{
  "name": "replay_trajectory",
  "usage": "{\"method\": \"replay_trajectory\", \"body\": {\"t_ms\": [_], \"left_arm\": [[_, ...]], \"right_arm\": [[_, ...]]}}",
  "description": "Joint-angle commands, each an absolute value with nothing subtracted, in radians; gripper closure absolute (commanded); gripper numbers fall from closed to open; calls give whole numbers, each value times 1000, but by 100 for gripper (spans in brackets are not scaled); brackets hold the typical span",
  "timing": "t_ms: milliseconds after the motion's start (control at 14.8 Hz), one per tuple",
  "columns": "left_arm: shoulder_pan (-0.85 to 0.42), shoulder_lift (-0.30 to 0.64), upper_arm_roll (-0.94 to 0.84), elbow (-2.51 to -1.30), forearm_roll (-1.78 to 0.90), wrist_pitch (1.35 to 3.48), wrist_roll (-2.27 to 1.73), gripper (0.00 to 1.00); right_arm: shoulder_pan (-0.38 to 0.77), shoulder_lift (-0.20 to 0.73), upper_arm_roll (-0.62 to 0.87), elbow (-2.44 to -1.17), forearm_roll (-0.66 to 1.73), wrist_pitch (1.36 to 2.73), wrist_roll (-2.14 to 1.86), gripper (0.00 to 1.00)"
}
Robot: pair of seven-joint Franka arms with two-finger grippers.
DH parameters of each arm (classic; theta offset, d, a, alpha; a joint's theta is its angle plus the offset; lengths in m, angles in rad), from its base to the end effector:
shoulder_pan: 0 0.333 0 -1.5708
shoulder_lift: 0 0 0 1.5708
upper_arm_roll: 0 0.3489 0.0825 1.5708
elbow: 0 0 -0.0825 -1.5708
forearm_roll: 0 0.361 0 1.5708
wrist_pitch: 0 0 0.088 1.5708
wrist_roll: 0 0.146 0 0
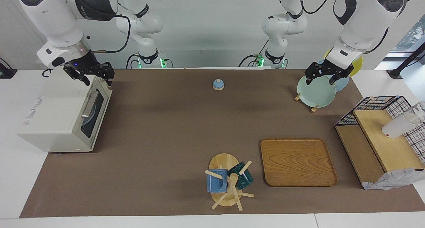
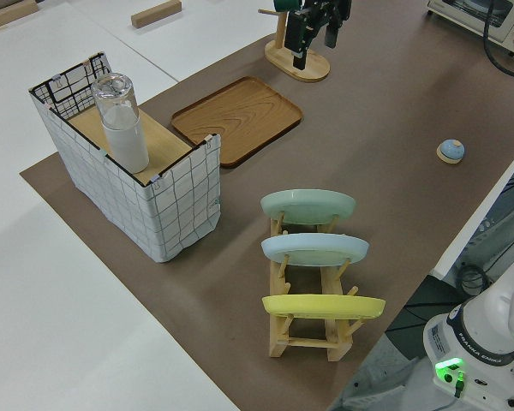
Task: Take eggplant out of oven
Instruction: 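Grasp the toaster oven door with the right gripper and pull it open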
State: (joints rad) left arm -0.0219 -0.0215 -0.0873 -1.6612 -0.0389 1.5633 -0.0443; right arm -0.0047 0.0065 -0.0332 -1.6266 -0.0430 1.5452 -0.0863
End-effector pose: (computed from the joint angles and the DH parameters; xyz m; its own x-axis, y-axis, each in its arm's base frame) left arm 0.5137 -0.0625 0.5888 0.9949 -0.0647 -0.0780 -0.0622 -0.9975 0.0335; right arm 0.5244 -0.0262 0.5882 0.9947 0.0473 -0.0911 0.0507 -0.9981 0.0354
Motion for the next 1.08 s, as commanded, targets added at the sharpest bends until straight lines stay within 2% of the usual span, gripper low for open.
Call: {"method": "replay_trajectory", "body": {"t_ms": [0, 270, 473, 1013], "left_arm": [[-12, -20, -97, -1647, -20, 1549, -41, 0], [-12, -20, -97, -1647, -20, 1549, -41, 0], [-12, -20, -97, -1647, -20, 1549, -41, 0], [-12, -20, -97, -1647, -20, 1549, -41, 0]], "right_arm": [[-17, -17, -29, -1705, -14, 1607, -185, 100], [-34, -3, -32, -1779, -37, 1707, -161, 100], [-52, 18, -34, -1871, -103, 1845, -150, 100], [-87, 11, -34, -1910, -213, 1836, -201, 100]]}}
